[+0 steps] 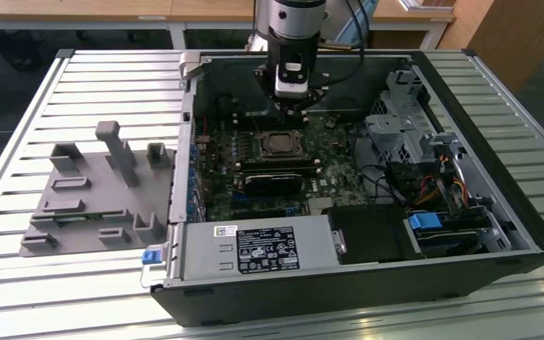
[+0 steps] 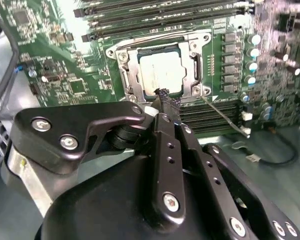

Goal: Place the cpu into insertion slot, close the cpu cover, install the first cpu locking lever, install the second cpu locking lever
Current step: 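Install the first cpu locking lever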

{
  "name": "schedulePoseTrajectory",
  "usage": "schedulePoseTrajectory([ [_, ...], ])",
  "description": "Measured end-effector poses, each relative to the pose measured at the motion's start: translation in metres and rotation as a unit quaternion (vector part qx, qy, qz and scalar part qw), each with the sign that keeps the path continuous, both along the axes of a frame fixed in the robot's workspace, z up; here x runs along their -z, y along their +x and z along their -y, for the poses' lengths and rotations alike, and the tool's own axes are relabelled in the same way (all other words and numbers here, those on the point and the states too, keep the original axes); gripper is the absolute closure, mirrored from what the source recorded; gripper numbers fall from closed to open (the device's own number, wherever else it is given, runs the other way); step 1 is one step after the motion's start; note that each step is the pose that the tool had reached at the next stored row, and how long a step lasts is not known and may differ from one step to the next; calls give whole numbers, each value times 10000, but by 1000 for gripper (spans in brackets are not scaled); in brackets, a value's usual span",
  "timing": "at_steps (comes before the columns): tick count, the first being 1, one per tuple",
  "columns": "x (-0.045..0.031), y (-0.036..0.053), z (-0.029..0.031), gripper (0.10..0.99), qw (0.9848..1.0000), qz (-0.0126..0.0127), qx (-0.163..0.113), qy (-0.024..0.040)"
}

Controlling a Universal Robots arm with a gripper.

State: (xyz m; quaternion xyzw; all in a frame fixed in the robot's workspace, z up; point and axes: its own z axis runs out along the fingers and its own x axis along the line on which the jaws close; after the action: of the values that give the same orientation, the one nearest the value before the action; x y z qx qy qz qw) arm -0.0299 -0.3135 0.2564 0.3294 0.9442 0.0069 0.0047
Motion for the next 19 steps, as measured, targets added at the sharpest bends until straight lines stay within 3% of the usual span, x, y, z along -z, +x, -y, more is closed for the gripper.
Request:
schedulePoseTrajectory([
  [5,3,0,0,980,9990,0,-455,0],
  [10,6,0,0,980,9959,0,-906,0],
  [15,10,0,0,980,9907,0,-1359,0],
  [19,12,0,0,980,9850,0,-1727,0],
])
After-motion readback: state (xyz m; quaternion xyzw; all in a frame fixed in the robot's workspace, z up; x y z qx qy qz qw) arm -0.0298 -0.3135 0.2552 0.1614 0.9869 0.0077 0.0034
